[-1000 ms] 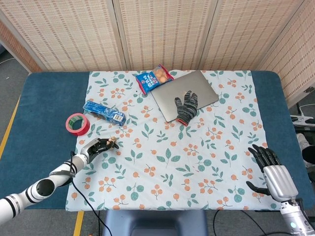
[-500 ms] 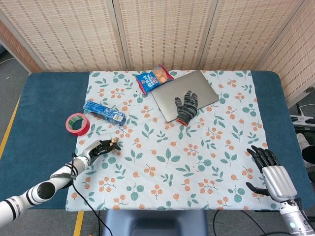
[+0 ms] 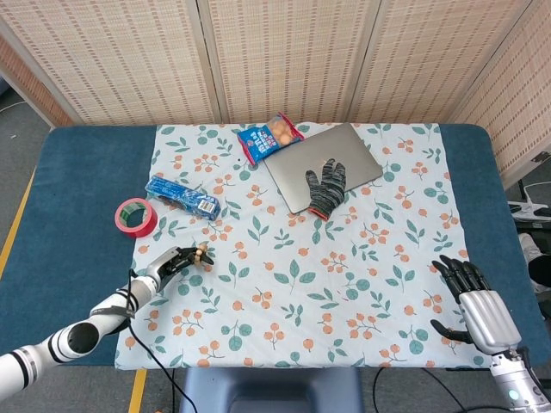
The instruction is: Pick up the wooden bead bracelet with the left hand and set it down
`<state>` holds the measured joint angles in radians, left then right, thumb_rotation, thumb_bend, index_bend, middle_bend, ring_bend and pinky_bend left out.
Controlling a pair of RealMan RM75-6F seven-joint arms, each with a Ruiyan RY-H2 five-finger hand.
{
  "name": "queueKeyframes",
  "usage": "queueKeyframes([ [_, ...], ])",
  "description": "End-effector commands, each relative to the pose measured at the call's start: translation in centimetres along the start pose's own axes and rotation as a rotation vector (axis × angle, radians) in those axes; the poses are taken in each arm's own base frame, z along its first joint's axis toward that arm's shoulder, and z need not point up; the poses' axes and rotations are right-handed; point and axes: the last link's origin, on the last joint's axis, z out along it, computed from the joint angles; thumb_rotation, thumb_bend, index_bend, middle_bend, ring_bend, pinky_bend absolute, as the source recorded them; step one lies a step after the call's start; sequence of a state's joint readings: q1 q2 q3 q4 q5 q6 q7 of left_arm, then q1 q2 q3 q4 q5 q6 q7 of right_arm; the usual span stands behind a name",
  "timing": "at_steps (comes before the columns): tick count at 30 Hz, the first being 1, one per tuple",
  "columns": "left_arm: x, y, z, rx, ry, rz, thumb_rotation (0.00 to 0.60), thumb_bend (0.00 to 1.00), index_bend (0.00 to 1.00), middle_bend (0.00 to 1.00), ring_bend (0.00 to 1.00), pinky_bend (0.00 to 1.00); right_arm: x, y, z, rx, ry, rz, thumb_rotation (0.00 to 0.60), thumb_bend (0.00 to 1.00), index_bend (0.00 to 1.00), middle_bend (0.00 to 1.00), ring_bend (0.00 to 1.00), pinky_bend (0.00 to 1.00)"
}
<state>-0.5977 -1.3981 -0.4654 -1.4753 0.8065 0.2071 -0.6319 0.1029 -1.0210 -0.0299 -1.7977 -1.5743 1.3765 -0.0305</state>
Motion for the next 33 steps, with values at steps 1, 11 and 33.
queueKeyframes([
  [1,-0.08,-0.10,-0.10,0.010,-0.011,0.027,0.297,0.86,0.49,0.35,0.14,0.06,0.00,0.01,-0.01,0.000,0.002,0.000,0.600,0.12,0.00,0.00,0.00,0.00],
  [11,-0.36,-0.24,-0.04,0.031,-0.035,0.094,0.600,1.00,0.45,0.35,0.14,0.07,0.13,0.07,-0.07,-0.002,0.007,0.005,0.600,0.12,0.00,0.00,0.00,0.00],
  [33,-0.22,0.32,-0.26,-0.049,0.025,-0.056,0.575,0.45,0.56,0.41,0.17,0.07,-0.12,-0.09,-0.18,0.007,-0.020,0.000,0.600,0.12,0.00,0.00,0.00,0.00],
])
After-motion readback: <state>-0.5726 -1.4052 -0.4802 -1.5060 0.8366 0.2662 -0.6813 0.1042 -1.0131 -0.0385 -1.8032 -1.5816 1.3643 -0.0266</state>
